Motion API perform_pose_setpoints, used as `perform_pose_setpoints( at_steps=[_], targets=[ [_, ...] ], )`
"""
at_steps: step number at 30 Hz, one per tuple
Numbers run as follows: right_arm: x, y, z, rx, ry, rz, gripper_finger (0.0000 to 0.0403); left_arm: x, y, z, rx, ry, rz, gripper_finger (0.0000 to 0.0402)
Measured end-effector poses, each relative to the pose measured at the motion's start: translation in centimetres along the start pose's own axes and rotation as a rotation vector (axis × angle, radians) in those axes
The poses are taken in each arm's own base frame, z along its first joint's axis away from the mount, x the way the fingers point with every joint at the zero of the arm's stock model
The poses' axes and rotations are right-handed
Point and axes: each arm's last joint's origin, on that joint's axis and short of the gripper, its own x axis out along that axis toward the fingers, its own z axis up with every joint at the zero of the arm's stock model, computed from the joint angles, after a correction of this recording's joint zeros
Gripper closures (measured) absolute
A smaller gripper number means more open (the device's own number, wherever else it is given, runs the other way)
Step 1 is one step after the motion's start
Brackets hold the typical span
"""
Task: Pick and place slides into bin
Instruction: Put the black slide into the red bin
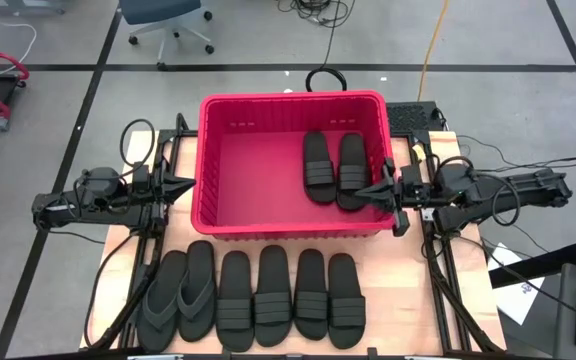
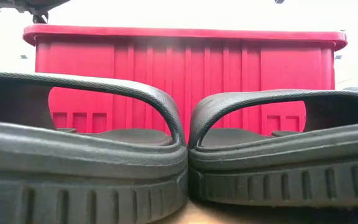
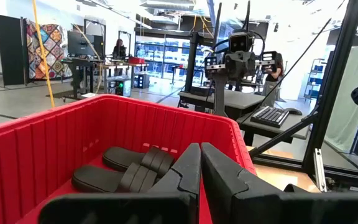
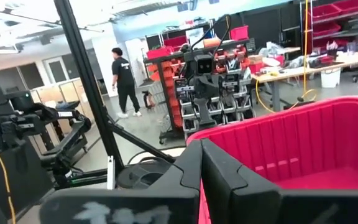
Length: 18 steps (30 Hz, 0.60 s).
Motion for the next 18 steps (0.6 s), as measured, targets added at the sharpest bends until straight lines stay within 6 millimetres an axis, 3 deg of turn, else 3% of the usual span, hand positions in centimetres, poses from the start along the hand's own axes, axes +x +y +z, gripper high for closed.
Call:
perform_pose_setpoints(
  at_steps=[9, 18],
  targets=[
    [-0.28, 0.33, -0.15, -0.004, 0.044, 0.125, 0.0403, 0.0, 0.0, 0.0, 0.0, 0.0, 0.0, 0.0385],
    [-0.27, 0.3, -0.27, 0.006, 0.056, 0.121, 0.0403, -0.01, 0.0, 0.02, -0.004, -0.002, 0.0, 0.0385]
  ],
)
